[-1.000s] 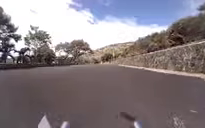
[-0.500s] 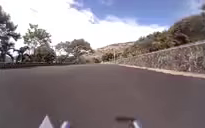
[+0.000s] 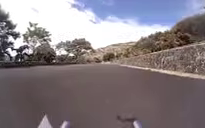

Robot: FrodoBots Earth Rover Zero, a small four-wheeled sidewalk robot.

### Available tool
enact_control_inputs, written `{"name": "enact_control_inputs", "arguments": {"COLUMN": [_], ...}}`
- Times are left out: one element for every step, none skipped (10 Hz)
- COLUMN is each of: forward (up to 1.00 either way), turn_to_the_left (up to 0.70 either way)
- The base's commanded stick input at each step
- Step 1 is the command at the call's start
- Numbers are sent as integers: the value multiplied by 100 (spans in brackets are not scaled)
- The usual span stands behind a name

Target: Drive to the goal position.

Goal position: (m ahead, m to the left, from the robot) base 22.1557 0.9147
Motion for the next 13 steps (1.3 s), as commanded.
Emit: {"name": "enact_control_inputs", "arguments": {"forward": [85,85,85,85,85,85,85,85,85,85,85,85,85], "turn_to_the_left": [0,0,0,0,0,0,0,0,0,0,0,0,0]}}
